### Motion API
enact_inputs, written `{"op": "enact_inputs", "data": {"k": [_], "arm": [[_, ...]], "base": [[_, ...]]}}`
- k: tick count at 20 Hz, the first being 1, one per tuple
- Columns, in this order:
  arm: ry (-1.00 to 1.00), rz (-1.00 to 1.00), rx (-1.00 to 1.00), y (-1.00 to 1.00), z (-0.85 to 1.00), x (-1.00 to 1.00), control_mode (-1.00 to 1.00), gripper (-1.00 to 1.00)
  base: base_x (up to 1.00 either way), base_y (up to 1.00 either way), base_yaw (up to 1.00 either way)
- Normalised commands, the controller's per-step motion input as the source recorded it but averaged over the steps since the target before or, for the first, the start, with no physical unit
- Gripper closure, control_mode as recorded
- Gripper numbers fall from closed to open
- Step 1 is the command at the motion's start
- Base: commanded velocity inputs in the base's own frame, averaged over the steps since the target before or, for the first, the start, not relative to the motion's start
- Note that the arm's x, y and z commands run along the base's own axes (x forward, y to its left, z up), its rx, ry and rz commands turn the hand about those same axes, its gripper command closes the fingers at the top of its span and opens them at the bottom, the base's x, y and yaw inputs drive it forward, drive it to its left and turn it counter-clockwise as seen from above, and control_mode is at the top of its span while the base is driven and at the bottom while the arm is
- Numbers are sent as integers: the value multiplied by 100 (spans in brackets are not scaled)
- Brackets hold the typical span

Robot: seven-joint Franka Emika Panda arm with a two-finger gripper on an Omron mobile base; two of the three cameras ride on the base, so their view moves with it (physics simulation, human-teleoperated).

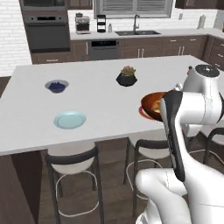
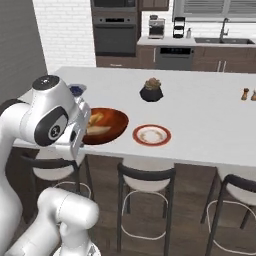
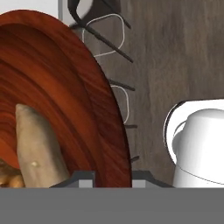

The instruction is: Pick the chicken drumstick and sweet potato from their plates and place them in the bowl. Then put the bowl in the fridge.

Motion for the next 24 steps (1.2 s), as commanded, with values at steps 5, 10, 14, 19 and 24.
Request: {"op": "enact_inputs", "data": {"k": [5, 10, 14, 19, 24], "arm": [[0, 0, 0, 0, 0, 0, 100, 100], [0, 0, 0, 0, 0, 0, 100, 100], [0, 0, 0, 0, 0, 0, 100, 100], [0, 0, 0, 0, 0, 0, 100, 100], [0, 0, 0, 0, 0, 0, 100, 100]], "base": [[-7, -100, -32], [0, -100, -39], [0, -100, -39], [0, -100, -33], [0, -67, -67]]}}
